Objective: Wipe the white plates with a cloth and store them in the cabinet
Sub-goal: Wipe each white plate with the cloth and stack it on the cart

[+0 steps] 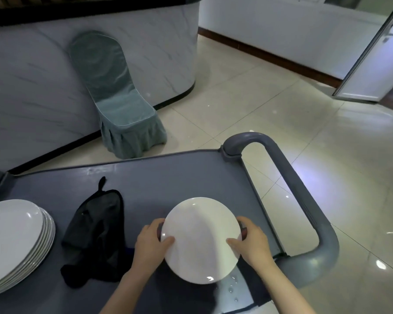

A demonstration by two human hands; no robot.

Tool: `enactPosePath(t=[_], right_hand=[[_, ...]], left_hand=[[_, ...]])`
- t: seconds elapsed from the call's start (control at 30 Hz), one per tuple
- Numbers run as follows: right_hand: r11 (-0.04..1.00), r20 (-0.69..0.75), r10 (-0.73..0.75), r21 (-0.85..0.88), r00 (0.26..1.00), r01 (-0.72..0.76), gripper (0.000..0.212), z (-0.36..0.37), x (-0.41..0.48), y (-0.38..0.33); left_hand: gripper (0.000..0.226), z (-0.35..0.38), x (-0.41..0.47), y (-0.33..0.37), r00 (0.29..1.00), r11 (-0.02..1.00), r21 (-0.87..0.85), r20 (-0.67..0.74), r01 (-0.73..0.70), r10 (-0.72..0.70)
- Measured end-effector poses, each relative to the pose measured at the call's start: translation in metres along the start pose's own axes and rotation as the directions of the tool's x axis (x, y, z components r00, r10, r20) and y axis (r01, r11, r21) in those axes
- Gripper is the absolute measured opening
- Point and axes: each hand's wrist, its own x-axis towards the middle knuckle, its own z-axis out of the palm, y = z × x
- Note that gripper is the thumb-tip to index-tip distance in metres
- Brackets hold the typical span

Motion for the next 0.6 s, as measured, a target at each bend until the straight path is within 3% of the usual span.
enactPosePath(t=[0.33,0.6], right_hand=[[0.963,-0.097,-0.029,0.264,0.995,0.054,0.035,0.016,-0.004,-0.021],[0.816,0.014,-0.063,0.576,0.998,0.043,0.040,0.066,-0.017,-0.074]], left_hand=[[0.044,-0.026,-0.001,-0.006,1.000,0.973,-0.230,-0.023,0.008,-0.014],[0.033,-0.090,-0.001,-0.012,0.995,0.885,-0.466,-0.090,0.001,-0.049]])
